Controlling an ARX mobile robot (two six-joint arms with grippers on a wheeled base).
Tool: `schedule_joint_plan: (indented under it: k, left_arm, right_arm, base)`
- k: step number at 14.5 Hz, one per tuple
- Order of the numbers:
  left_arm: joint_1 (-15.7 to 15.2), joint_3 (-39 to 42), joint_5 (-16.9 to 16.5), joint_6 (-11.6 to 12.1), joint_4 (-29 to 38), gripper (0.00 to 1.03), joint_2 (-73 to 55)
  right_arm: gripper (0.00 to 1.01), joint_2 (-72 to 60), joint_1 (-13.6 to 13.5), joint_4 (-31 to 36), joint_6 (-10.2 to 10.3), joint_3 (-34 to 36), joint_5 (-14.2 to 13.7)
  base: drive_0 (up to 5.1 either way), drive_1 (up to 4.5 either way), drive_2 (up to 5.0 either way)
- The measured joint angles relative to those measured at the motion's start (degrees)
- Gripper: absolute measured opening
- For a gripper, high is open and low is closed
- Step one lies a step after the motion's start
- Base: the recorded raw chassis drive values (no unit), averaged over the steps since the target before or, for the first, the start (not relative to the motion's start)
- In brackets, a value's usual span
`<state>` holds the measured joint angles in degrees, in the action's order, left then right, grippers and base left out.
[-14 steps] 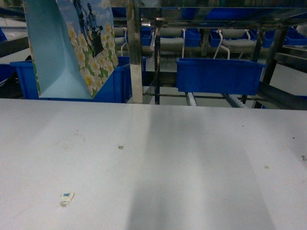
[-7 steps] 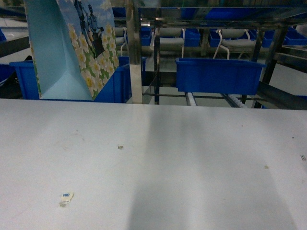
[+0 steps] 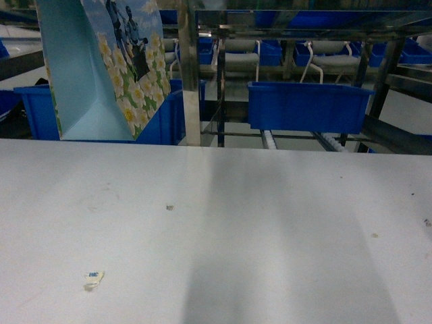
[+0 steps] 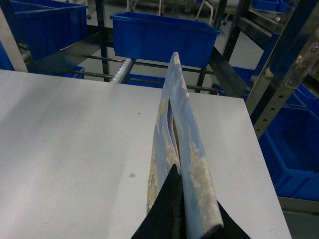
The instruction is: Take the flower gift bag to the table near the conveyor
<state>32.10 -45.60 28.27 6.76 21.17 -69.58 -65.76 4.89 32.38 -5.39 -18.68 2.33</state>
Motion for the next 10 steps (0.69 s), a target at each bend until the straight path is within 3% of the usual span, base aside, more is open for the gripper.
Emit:
schedule_joint_plan:
  k: [4,7,10]
  left_arm:
    - [0.0,-0.02,0.0,0.0,-0.02,0.02,0.0]
    - [0.0,0.0,0.0,0.0,0.0,0.02,0.0]
    - [0.0,0.0,0.02,0.0,-0.02,0.02,-0.02]
  right_arm:
    - [0.02,-7.85,-0.07,5.77,0.0,-1.2,1.68]
    - [0.02,-9.97,-2.84,9.94,0.39,-1.18,-0.44]
    - [0.02,-14.49,-3.85,13.14,1.33,0.79,-2.36]
  base:
    - [0.0,0.0,0.0]
    - [0.0,0.0,0.0]
    - [0.0,0.0,0.0]
